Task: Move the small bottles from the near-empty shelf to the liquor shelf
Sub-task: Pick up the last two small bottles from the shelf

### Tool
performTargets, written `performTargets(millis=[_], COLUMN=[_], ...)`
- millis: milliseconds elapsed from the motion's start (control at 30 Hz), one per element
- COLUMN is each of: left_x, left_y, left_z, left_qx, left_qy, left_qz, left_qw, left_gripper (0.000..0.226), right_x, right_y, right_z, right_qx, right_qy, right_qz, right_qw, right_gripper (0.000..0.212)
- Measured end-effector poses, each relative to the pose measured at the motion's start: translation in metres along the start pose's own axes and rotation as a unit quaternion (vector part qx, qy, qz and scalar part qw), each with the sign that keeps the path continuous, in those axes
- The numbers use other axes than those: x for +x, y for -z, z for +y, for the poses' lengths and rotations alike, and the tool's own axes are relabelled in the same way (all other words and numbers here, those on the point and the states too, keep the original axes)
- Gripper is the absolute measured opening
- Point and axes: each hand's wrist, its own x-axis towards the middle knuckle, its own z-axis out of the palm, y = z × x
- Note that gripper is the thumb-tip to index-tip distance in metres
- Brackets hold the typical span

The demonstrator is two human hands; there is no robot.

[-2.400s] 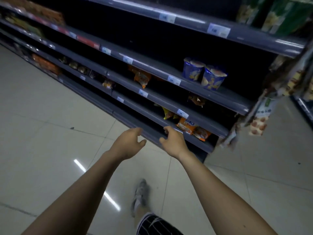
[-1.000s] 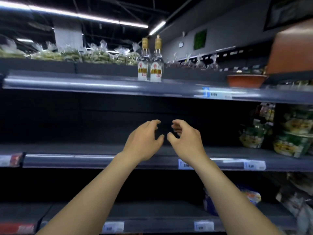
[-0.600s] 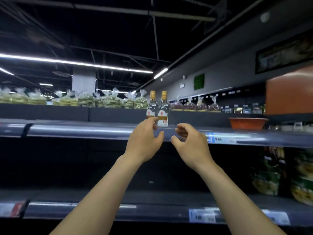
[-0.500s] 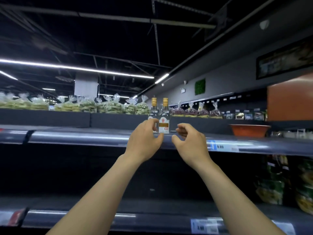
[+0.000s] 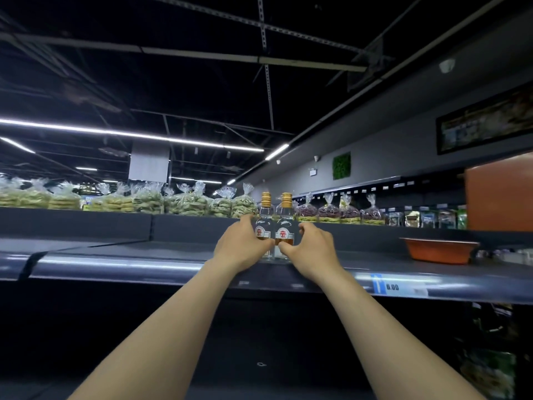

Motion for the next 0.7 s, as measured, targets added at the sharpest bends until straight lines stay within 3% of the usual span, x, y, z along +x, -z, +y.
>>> performTargets(millis=[200,333,467,700], left_x=[0.018,0.027,0.028,0.025], left_y=[-0.003,-0.011,-0.015,-0.012], left_z=[-0.009,-0.014,-0.017,-0.011], left_qx=[0.036,0.037,0.055,-0.063], left_qy=[0.021,0.038,0.033,-0.029], left_qz=[-0.046,-0.087,-0.057,0.009], left_qw=[0.998,0.995,0.996,0.998], left_gripper=[0.081,0.056,0.058,0.046], right_x=[0.011,0.017,0.020,0.008], right_y=[-0.011,-0.017,-0.018,0.003], right_z=[-0.002,-0.005,-0.003,-0.002], right_qx=[-0.052,-0.065,-0.039,0.059], right_qy=[-0.032,-0.053,-0.069,-0.039], right_qz=[0.011,0.009,0.035,0.136], right_qw=[0.998,0.996,0.996,0.988], right_gripper=[0.072,0.061,0.066,0.040])
